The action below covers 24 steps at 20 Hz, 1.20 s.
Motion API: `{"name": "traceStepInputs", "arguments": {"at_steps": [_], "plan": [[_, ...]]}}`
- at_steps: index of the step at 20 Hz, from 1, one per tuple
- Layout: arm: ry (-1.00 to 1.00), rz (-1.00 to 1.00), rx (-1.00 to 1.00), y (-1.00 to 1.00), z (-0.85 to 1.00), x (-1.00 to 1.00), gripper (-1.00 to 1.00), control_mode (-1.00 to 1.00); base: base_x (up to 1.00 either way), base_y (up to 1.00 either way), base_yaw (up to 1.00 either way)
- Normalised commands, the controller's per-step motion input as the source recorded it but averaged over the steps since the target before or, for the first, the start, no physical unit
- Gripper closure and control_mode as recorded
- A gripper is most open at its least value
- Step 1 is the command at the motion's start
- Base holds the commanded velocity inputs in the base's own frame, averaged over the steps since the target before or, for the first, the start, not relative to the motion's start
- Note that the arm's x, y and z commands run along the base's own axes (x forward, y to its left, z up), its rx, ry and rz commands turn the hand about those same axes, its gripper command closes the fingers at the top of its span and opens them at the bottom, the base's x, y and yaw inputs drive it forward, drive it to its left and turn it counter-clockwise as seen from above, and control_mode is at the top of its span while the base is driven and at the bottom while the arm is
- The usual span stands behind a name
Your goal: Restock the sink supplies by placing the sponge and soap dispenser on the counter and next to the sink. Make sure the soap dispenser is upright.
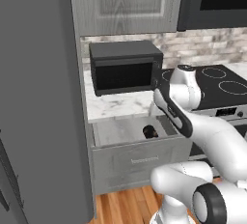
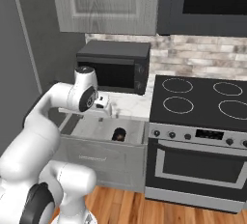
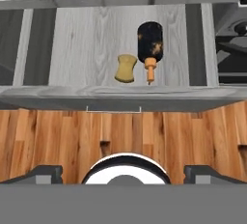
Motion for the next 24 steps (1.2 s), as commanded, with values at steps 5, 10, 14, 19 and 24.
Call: {"name": "traceStepInputs", "arguments": {"at_steps": [5,10,14,19,24], "plan": [[0.09,0.0,0.0,-0.01,-0.58,0.4,-1.0,-1.0,0.0,0.0,0.0],[0.0,0.02,0.02,-0.08,-0.38,0.5,-1.0,-1.0,0.0,0.0,0.0],[0.05,0.02,0.0,-0.04,-0.51,0.4,-1.0,-1.0,0.0,0.0,0.0],[0.14,0.01,0.02,-0.11,-0.44,0.37,-1.0,-1.0,0.0,0.0,0.0],[0.16,0.0,0.02,-0.11,-0.41,0.34,-1.0,-1.0,0.0,0.0,0.0]]}}
